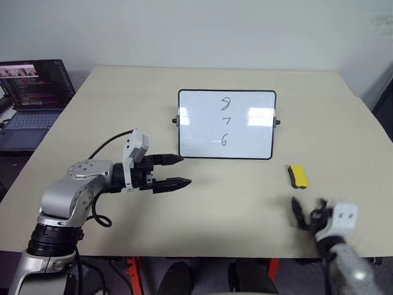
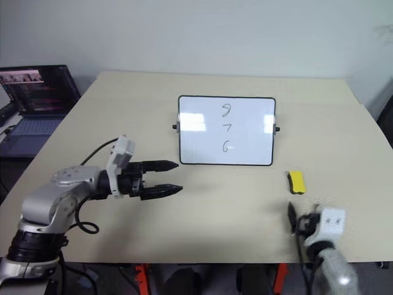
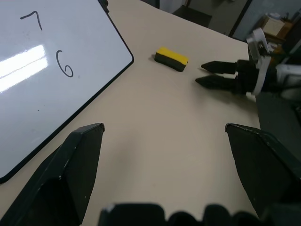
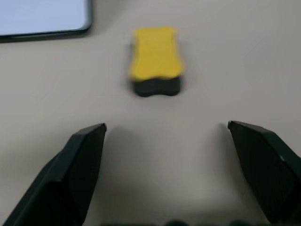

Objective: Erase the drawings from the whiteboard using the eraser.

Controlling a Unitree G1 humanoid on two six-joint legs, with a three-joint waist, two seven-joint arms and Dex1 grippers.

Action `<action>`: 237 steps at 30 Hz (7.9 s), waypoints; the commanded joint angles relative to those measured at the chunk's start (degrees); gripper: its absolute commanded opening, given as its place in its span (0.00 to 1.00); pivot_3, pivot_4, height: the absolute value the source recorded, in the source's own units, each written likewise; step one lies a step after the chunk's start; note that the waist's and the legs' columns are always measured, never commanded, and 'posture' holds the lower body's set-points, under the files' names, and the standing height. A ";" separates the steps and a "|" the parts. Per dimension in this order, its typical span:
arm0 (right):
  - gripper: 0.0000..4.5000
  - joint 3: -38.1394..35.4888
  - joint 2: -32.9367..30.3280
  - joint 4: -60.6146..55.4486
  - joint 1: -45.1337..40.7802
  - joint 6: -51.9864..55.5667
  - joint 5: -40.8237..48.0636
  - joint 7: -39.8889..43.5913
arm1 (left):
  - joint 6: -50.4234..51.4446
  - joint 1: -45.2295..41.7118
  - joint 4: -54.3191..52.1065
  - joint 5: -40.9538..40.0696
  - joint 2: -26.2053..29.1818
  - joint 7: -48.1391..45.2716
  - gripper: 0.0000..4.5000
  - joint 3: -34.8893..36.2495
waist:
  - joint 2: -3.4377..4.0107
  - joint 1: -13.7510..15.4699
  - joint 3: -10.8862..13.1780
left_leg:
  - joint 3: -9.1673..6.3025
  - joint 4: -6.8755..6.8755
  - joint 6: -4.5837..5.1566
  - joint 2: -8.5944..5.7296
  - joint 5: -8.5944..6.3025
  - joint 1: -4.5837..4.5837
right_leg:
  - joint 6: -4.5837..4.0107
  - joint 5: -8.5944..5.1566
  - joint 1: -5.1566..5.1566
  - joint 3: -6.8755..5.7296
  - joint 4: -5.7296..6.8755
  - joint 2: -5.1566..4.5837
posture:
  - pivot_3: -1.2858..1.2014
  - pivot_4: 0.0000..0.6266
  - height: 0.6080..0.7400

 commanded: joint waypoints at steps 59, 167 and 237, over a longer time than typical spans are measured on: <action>1.00 -5.94 -2.83 -14.18 -12.24 30.18 10.75 -5.00 | -13.82 -4.74 -1.00 2.93 -4.70 -3.33 1.00 -1.36 | -0.02 -0.44 0.02 | -0.59 -0.28 0.02 0.12 0.01 -0.07 | -0.35 -0.31 0.01 -0.56 0.09 0.17 | 0.52 0.24 1.00; 0.24 -0.28 4.35 1.47 -25.96 31.35 -1.84 -7.41 | -16.96 -5.48 -1.77 5.92 -4.00 -4.00 1.00 -2.71 | -0.03 -0.60 0.04 | -0.49 -0.26 0.05 0.11 0.00 -0.09 | -0.29 -0.27 -0.04 -0.44 0.09 0.19 | 0.52 0.24 1.00; 0.24 13.02 3.72 36.73 -63.14 -0.50 -9.77 6.87 | -19.82 -0.11 -2.06 21.58 -20.60 34.98 1.00 -1.09 | -0.02 -0.62 0.05 | -0.38 -0.23 0.04 0.12 0.00 -0.11 | -0.25 -0.21 -0.09 -0.37 0.08 0.11 | 0.52 0.24 1.00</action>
